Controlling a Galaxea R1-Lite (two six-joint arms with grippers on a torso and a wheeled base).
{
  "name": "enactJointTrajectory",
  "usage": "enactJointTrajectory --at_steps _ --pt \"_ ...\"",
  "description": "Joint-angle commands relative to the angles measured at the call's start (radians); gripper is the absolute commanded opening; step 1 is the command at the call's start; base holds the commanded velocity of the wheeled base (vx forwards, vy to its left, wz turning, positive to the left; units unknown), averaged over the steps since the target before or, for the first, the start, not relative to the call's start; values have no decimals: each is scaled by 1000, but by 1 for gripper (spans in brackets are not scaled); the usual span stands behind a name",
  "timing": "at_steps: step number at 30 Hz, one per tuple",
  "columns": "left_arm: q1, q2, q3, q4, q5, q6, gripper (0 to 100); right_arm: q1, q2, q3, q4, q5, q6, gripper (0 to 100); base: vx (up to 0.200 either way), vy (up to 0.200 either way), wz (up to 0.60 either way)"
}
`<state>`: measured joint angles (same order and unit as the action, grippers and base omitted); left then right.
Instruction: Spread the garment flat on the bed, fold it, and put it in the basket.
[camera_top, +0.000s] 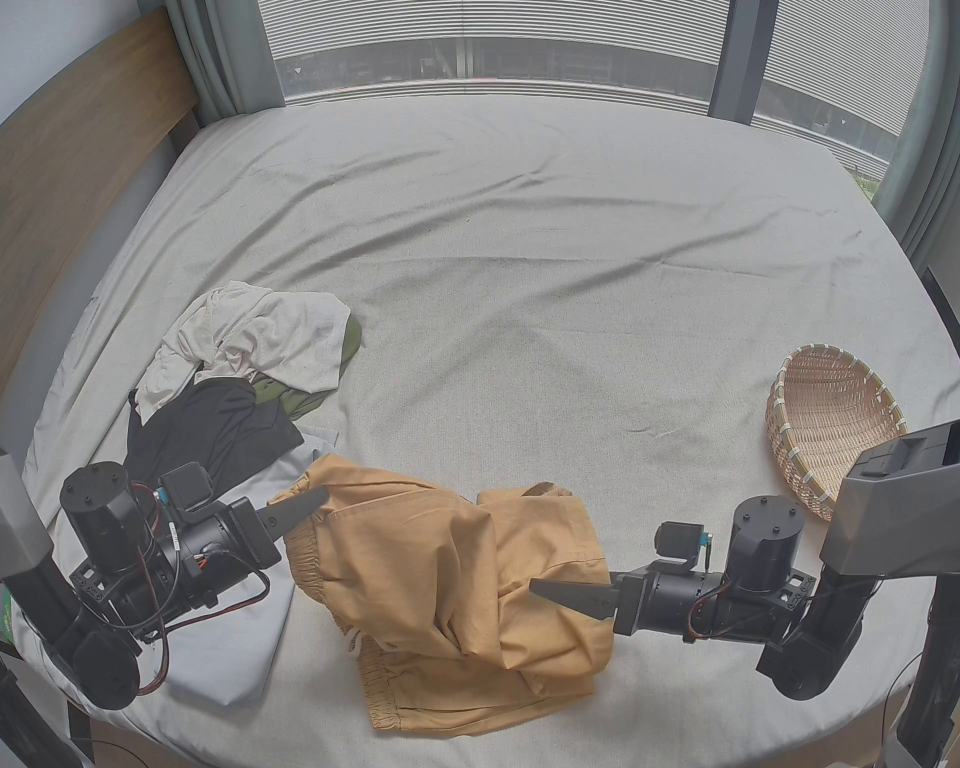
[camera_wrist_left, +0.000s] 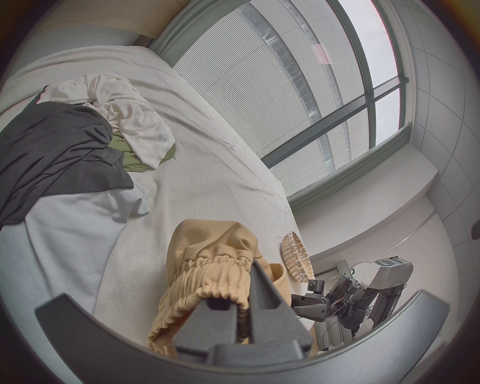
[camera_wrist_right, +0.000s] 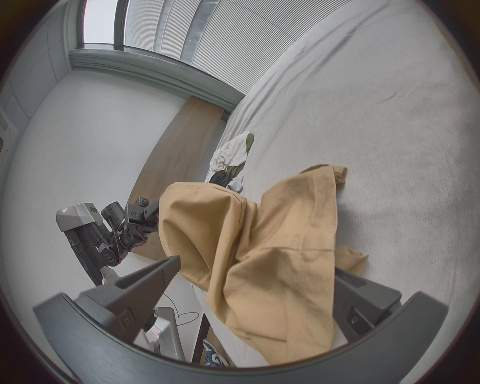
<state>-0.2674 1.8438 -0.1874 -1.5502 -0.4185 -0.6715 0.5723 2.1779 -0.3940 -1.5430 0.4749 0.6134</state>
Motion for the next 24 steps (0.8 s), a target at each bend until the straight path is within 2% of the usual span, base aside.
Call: enactJointTrajectory --at_steps 1,21,22,24 --pt "-6 0 3 -1 0 0 0 0 3 -49 3 1 0 100 0 0 0" --pt "-9 -5 2 -1 0 0 0 3 53 -85 1 4 3 100 0 0 0" --pt "-9 -3 2 -1 0 0 0 3 54 -89 1 8 3 0 0 0 0" --pt "-9 -5 3 -1 0 0 0 3 59 -89 1 18 3 0 0 0 0"
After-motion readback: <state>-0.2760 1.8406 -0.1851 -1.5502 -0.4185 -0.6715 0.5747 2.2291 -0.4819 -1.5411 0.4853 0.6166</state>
